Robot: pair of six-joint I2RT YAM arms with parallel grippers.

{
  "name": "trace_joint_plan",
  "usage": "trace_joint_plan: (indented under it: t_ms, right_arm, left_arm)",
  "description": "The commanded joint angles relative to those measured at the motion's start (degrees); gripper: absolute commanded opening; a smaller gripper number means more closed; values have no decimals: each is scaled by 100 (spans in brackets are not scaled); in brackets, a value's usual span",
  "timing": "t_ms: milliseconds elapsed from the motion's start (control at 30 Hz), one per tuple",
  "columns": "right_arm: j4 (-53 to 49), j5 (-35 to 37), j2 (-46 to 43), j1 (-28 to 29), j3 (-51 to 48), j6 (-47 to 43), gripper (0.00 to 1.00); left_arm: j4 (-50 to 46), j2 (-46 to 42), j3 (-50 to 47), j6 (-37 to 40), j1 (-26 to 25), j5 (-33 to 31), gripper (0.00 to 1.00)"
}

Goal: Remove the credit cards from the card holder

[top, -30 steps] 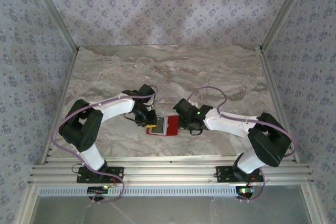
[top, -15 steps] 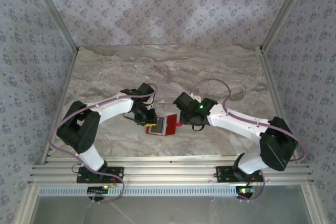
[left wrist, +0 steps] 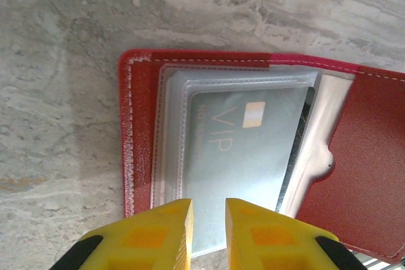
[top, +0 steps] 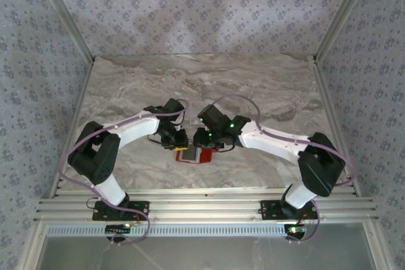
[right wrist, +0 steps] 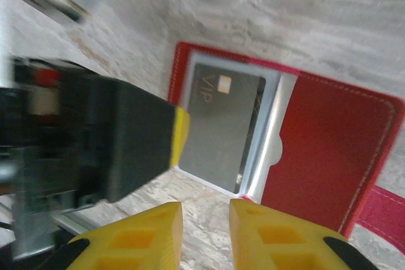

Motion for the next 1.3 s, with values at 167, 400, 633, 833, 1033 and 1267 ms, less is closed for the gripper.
trace_joint_plan:
  t_ms: [167, 400, 633, 833, 1033, 1267]
  right_arm:
    - [85, -231, 695, -218, -332, -77, 17]
    - [171, 228, 1171, -408, -428, -353, 9]
    - [93, 559, 1090, -356, -427, -660, 8]
    - [92, 438, 700, -302, -357, -498, 11]
    - [502, 28, 628, -262, -359, -182, 15]
    - [903, -290, 787, -259, -348, -79, 23]
  left_arm:
    - [59, -80, -288, 97, 101, 218, 21]
    - [268, -189, -396, -33, 112, 354, 21]
    - [313, -379, -325, -137, 114, 366, 21]
    - [198, -366, -188, -121, 114, 288, 21]
    - [280, -151, -204, -51, 112, 319, 21]
    - [402, 51, -342, -42, 102, 380, 18]
